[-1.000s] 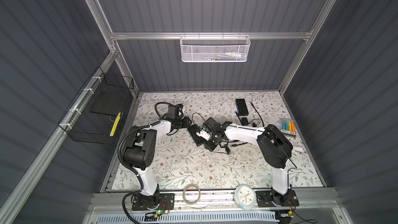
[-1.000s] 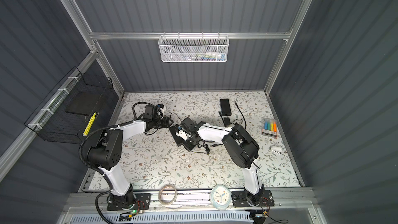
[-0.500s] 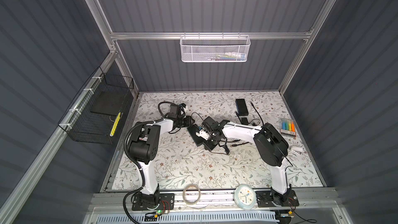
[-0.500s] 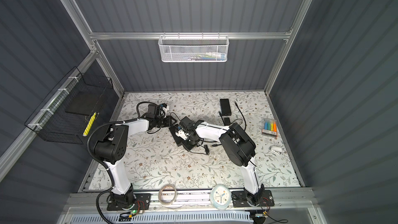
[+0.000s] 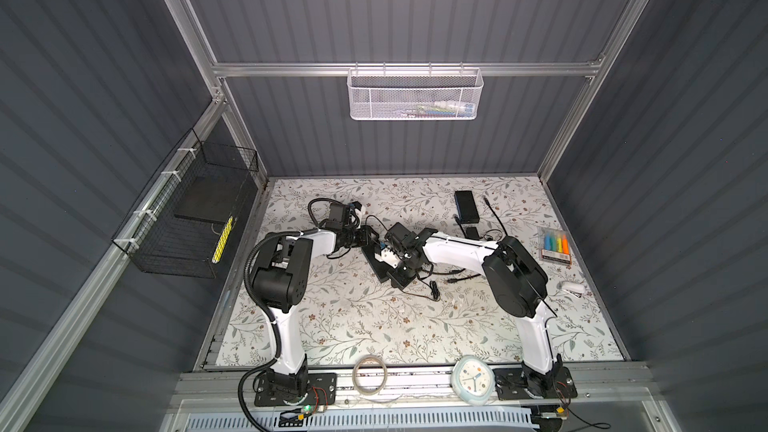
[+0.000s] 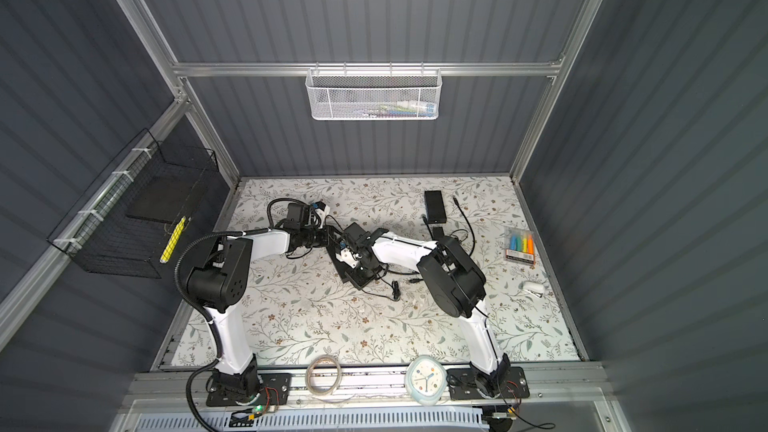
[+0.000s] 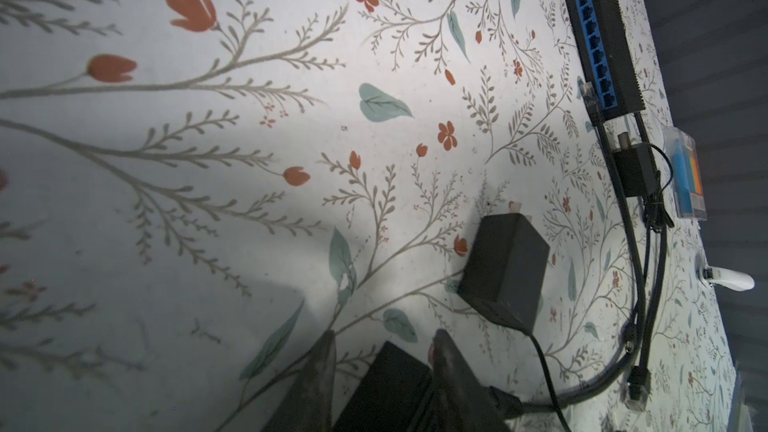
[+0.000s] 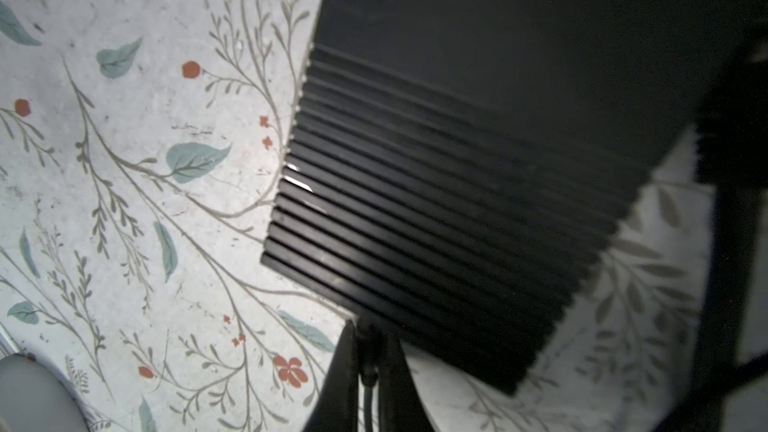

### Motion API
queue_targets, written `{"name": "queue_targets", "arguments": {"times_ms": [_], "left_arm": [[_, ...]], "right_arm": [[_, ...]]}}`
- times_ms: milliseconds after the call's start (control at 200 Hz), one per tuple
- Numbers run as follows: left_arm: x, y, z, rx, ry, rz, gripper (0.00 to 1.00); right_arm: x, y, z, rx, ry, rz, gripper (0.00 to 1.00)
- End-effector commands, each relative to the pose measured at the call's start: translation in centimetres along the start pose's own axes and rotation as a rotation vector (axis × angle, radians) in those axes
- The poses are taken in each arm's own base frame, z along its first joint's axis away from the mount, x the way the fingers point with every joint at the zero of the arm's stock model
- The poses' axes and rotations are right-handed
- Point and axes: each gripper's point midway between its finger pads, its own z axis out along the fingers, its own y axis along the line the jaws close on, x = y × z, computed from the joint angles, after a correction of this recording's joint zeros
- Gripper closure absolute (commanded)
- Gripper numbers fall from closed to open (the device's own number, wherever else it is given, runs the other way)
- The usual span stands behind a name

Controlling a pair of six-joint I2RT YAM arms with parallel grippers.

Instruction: Insert the plug into the switch port

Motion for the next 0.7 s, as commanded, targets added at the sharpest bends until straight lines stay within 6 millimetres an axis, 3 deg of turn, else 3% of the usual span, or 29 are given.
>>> {"name": "queue_targets", "arguments": {"times_ms": [0,310,695], "left_arm": [[0.4,-0.3,0.0,0.037,0.006,0.0,0.61],[0.9,0.0,-0.2,0.063,0.0,-0.033,0.6],[-0.7,0.4,-2.4,0.079,-0.061,-0.043,0.6]], "right_arm": [[0.3,0.3,0.4,-0.01,0.032,0.018,1.0],[-0.4,0.9,0.4,-0.029,0.021,0.04,1.0],[-0.3,0.5,0.7,-0.008,0.033,0.052,1.0]]}}
